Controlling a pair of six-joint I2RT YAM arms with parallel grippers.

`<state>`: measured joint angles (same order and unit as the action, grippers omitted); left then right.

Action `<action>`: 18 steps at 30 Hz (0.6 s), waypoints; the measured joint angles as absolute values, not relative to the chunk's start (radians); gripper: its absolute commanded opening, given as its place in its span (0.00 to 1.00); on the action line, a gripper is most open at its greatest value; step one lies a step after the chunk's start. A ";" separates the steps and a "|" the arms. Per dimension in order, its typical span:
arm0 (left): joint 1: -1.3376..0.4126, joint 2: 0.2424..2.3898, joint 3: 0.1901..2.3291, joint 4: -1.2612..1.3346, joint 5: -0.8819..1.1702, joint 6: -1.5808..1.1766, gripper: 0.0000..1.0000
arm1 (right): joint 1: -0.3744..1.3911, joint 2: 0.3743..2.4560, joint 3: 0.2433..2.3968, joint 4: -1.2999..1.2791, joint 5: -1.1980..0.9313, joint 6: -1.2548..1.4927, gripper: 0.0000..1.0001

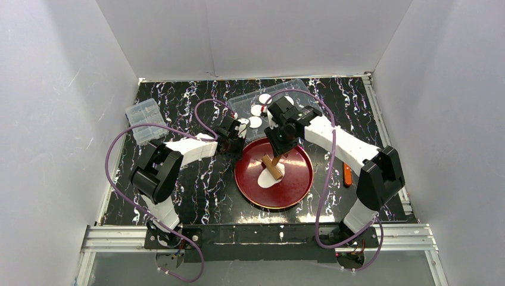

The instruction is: Roll out the dumpling wrappers from the dough

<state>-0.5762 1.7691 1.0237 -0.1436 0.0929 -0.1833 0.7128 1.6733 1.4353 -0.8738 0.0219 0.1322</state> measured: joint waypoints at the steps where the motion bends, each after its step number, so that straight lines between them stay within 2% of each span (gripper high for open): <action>1: -0.576 1.769 1.024 -0.144 0.093 -0.183 0.00 | 0.711 1.668 1.428 -0.868 0.024 0.136 0.01; 18: -0.576 1.769 1.024 -0.143 0.093 -0.183 0.00 | 0.564 1.602 1.306 -0.776 -0.123 0.183 0.01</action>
<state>-0.5762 1.7691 1.0237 -0.1432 0.0929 -0.1833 0.5640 1.6024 1.3056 -0.7757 -0.1226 0.1829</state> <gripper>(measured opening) 0.034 0.407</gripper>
